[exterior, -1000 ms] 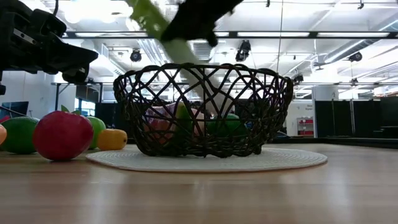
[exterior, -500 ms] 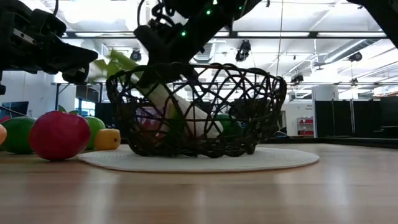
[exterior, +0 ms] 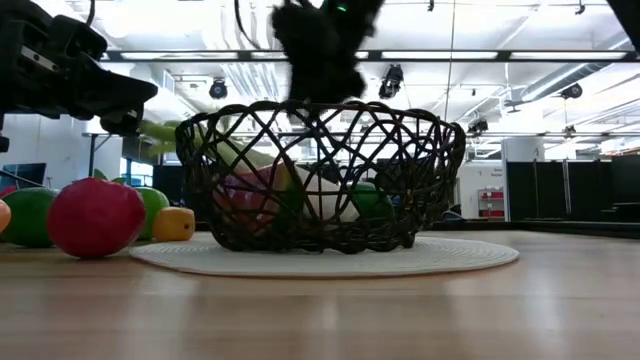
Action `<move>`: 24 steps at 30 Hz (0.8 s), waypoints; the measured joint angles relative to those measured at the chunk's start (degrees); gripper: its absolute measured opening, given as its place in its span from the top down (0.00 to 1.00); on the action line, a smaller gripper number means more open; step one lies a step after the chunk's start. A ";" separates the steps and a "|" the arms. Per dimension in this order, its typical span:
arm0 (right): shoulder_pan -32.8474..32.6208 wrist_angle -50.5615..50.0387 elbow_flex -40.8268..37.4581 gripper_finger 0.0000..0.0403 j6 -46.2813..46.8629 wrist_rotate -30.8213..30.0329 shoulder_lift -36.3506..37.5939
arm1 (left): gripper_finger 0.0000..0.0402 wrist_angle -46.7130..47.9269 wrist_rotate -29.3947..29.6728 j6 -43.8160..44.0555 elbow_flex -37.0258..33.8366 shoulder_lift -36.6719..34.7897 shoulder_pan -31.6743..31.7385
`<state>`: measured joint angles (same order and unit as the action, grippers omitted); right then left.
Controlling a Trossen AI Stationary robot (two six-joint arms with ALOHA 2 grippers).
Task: Build produce basket
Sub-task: Adjust the wire basket
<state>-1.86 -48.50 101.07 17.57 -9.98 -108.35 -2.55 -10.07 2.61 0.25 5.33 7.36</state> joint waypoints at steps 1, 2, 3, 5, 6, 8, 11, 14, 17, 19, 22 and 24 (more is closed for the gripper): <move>-0.66 -1.88 -1.36 0.39 1.85 0.35 0.04 | 1.00 0.00 -0.02 0.01 0.00 0.05 0.01; -1.20 -3.14 -2.63 0.41 3.24 0.97 0.00 | 1.00 0.00 -0.02 0.00 0.00 0.11 0.01; -1.71 -3.96 -4.06 0.43 4.48 1.50 -0.07 | 1.00 0.00 0.00 0.00 0.00 0.15 0.02; -2.35 -3.99 -6.89 0.48 6.17 1.67 -0.07 | 1.00 0.00 -0.02 0.01 0.00 0.15 0.00; -2.59 -3.77 -8.27 0.51 7.28 1.71 -0.01 | 1.00 0.00 0.01 0.00 0.00 0.15 0.01; -2.66 -4.45 -10.65 0.57 9.42 2.41 0.01 | 1.00 0.00 0.00 0.01 0.00 0.17 0.02; -2.63 -6.85 -12.63 0.67 11.10 2.62 -0.03 | 1.00 0.00 -0.02 -0.02 0.00 0.17 -0.01; -1.97 -11.80 -13.79 0.77 11.84 2.29 0.01 | 1.00 0.00 0.00 -0.01 0.00 0.17 0.02; -1.13 -18.38 -14.18 0.85 12.51 -1.22 0.02 | 1.00 0.00 -0.01 0.00 0.00 0.17 0.01; -0.48 -22.85 -14.22 0.90 12.55 -4.37 0.25 | 1.00 0.00 -0.02 0.01 0.00 0.17 0.01; 0.93 -27.98 -14.43 0.95 12.39 -5.95 0.57 | 1.00 0.00 0.00 0.00 0.00 0.17 0.01; 1.92 -30.09 -15.32 0.97 11.60 -6.67 1.30 | 1.00 0.00 -0.01 0.01 0.00 0.17 0.01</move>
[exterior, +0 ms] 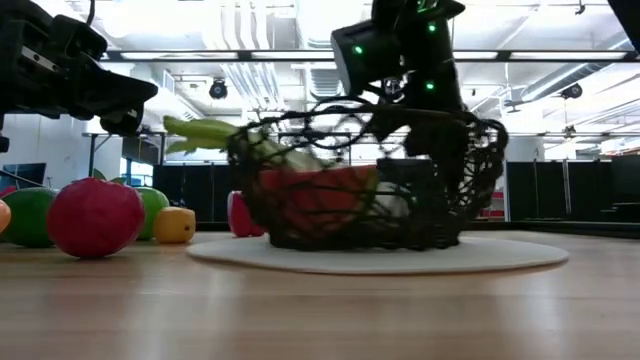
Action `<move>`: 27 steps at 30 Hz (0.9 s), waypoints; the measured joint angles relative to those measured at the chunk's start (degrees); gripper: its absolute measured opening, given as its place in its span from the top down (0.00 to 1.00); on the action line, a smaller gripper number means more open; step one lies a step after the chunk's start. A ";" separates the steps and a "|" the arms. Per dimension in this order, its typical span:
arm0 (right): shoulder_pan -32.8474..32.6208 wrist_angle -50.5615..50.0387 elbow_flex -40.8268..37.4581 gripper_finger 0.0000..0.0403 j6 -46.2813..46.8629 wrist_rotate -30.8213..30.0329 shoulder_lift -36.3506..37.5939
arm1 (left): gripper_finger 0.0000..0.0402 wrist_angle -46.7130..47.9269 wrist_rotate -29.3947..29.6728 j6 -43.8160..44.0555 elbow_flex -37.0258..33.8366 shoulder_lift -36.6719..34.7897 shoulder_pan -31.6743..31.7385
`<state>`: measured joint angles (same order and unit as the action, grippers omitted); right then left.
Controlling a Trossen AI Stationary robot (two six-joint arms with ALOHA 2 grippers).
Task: Build produce basket
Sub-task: Adjust the wire basket, then put the red bell pepper into the wire basket
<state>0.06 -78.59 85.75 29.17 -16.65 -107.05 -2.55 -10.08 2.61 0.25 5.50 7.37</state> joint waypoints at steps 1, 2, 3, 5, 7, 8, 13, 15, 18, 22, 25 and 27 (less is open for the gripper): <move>0.59 -0.71 -0.95 0.97 -0.50 -0.07 0.70 | 1.00 0.00 -0.01 0.00 0.00 0.00 0.00; 1.18 -0.86 -2.26 0.98 -1.16 0.00 1.58 | 1.00 0.00 0.01 0.00 0.00 0.00 -0.01; 1.73 -0.84 -3.74 0.98 -1.73 0.06 2.70 | 1.00 0.00 -0.01 0.00 0.00 0.00 0.01; 2.86 -1.07 -6.92 0.98 -1.97 0.14 5.35 | 1.00 0.00 -0.01 0.00 0.00 0.00 -0.01; 3.66 -0.79 -9.90 0.98 -1.82 0.40 8.93 | 1.00 0.00 0.00 -0.01 0.00 0.00 -0.01; 3.84 -0.27 -11.03 0.98 -1.71 0.34 11.03 | 1.00 0.00 0.00 -0.01 0.00 0.00 0.00; 3.16 8.88 -12.43 0.98 -0.25 0.12 22.20 | 1.00 0.00 0.01 0.00 0.00 0.00 0.01; 2.92 16.99 -12.80 0.98 -1.50 -0.33 26.48 | 1.00 0.00 -0.01 0.00 0.00 0.00 -0.01; 3.18 34.92 -14.41 0.98 -8.08 -1.60 30.91 | 1.00 0.00 0.00 0.00 0.00 0.00 0.01; 6.58 53.78 -15.60 0.96 -20.72 -0.33 30.64 | 1.00 0.00 0.01 0.00 0.00 0.00 0.01; 11.31 62.04 -14.52 0.92 -27.57 5.08 26.42 | 1.00 0.00 -0.01 0.00 0.00 0.00 -0.01; 14.67 65.63 -12.09 0.88 -30.56 10.74 21.78 | 1.00 0.00 0.00 0.00 0.00 0.00 -0.01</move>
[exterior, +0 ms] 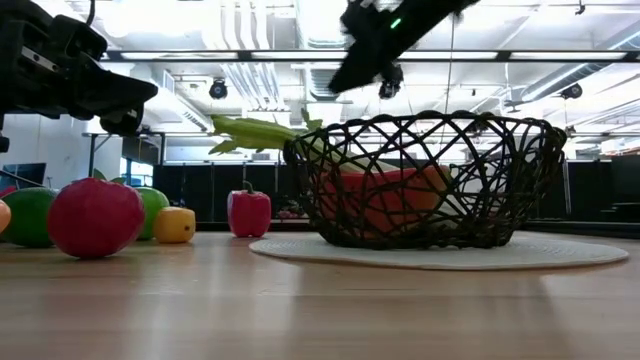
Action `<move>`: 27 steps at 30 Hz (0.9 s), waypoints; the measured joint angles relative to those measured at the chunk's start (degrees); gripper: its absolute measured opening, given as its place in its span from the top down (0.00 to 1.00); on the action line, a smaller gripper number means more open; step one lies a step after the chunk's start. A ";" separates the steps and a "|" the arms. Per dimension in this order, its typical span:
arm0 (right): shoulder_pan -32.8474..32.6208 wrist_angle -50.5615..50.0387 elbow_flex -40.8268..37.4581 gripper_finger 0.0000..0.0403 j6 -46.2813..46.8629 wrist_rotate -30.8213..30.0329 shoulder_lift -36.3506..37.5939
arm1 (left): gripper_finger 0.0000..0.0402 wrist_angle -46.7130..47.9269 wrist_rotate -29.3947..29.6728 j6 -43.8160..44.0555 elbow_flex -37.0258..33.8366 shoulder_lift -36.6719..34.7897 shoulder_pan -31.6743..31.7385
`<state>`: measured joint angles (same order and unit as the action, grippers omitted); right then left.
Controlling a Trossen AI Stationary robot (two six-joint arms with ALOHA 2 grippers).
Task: Build produce basket
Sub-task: Put the red bell pepper into the wire basket
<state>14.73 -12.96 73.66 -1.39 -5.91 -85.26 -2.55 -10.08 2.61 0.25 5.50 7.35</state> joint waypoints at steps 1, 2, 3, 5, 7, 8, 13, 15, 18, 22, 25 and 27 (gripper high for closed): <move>1.45 0.45 1.69 0.86 -1.26 2.54 -2.56 | 1.00 0.00 -0.01 0.00 0.00 0.00 0.00; 2.77 0.46 3.71 0.83 -2.44 4.82 -5.32 | 1.00 0.00 0.01 -0.01 0.00 0.05 0.02; 3.86 0.53 6.13 0.80 -3.65 6.85 -8.28 | 1.00 0.00 -0.01 0.00 0.00 0.08 0.01; 5.45 -0.26 11.49 0.75 -6.87 10.36 -14.08 | 1.00 0.00 0.01 -0.01 0.00 0.07 0.02; 6.26 -2.23 17.60 0.70 -10.36 12.80 -19.68 | 1.00 0.00 0.01 0.00 0.00 0.09 0.00; 6.46 -3.71 20.76 0.68 -12.10 13.52 -22.32 | 1.00 0.00 0.01 0.00 0.00 0.09 0.02; 6.68 -13.18 36.57 0.61 -17.80 13.86 -34.25 | 1.00 0.00 -0.01 0.00 0.00 0.09 0.00; 6.68 -16.50 42.51 0.60 -19.24 13.86 -38.70 | 1.00 0.00 -0.01 0.00 0.00 0.09 0.00; 6.69 -21.08 50.29 0.59 -21.02 14.01 -44.43 | 1.00 0.00 -0.01 0.00 0.00 0.09 0.02; 6.68 -27.59 59.84 0.61 -22.25 16.50 -50.40 | 1.00 0.00 0.00 0.00 0.00 0.09 0.02; 6.68 -28.03 60.23 0.64 -22.76 18.86 -51.51 | 1.00 0.00 -0.01 0.00 0.00 0.09 0.02; 6.68 -28.47 59.04 0.66 -23.91 19.36 -51.42 | 1.00 0.00 0.01 -0.02 0.00 0.07 0.02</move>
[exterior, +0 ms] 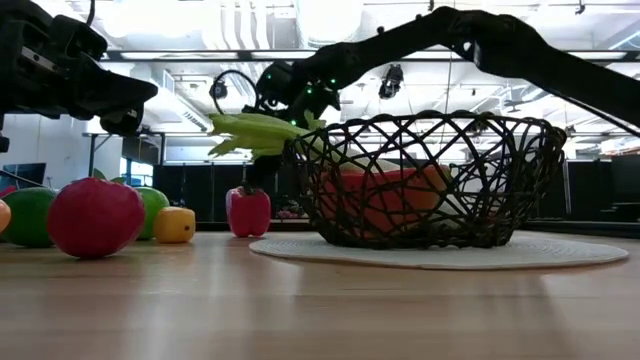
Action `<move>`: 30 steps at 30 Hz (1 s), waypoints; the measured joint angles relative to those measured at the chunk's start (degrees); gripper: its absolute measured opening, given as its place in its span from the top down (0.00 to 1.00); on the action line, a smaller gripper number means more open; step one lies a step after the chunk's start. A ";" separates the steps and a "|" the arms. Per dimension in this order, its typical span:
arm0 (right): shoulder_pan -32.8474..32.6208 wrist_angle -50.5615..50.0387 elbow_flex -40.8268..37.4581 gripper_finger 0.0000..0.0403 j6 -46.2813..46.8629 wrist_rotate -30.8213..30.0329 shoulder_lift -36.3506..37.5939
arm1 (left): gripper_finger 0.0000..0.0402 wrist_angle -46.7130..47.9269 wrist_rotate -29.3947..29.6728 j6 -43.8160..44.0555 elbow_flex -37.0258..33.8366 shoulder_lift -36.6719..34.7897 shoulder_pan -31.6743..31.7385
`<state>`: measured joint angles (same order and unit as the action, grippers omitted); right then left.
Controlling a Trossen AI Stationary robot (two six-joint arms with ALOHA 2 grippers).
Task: Build produce basket
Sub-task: Put the red bell pepper into the wire basket
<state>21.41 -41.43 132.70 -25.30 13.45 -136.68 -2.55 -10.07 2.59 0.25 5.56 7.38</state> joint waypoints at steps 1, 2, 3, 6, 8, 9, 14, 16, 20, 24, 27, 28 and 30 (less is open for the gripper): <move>0.00 0.11 -0.13 0.67 -0.05 0.09 0.00 | 1.00 -0.01 -0.02 0.02 0.00 0.01 0.00; 0.00 0.02 -0.14 0.69 0.08 0.12 0.01 | 1.00 0.00 0.00 0.02 0.00 0.04 -0.02; 0.00 -0.07 -0.26 0.70 0.39 0.19 0.07 | 1.00 0.00 -0.02 0.02 0.00 0.03 0.00; 0.00 0.02 -0.65 0.74 0.12 0.17 0.07 | 1.00 0.00 -0.02 0.02 0.00 0.02 0.00; 0.00 -0.03 -0.73 0.77 -0.06 0.14 0.07 | 1.00 -0.01 -0.01 0.02 0.00 -0.02 0.00; 0.00 0.09 -0.79 0.79 -0.07 0.12 0.07 | 1.00 0.00 -0.02 0.00 0.00 0.04 0.00; 0.05 -0.45 -0.12 0.85 1.96 0.04 0.42 | 1.00 0.00 0.00 0.02 0.00 0.02 0.00; 0.24 -0.50 0.31 0.87 3.21 -0.06 1.01 | 1.00 0.00 0.00 0.02 0.00 0.02 0.00; 0.50 -0.68 0.38 0.86 3.70 -1.22 2.57 | 1.00 0.00 -0.02 0.01 0.00 0.02 0.00; 0.81 -2.98 0.38 0.81 5.11 -1.41 2.66 | 1.00 0.00 -0.01 0.01 0.00 0.04 0.00; 0.81 -3.55 0.15 0.74 6.81 0.69 2.64 | 1.00 0.00 -0.02 0.02 0.00 0.02 0.00; 0.76 -3.69 -0.09 0.72 6.99 1.73 2.64 | 1.00 0.00 0.00 0.02 0.00 0.02 0.00; 0.71 -3.53 -0.81 0.66 6.92 2.02 2.64 | 1.00 0.00 0.00 0.02 0.00 0.02 0.00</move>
<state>22.12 -44.95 131.89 -18.39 15.48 -134.04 -2.55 -10.07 2.61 0.25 5.58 7.38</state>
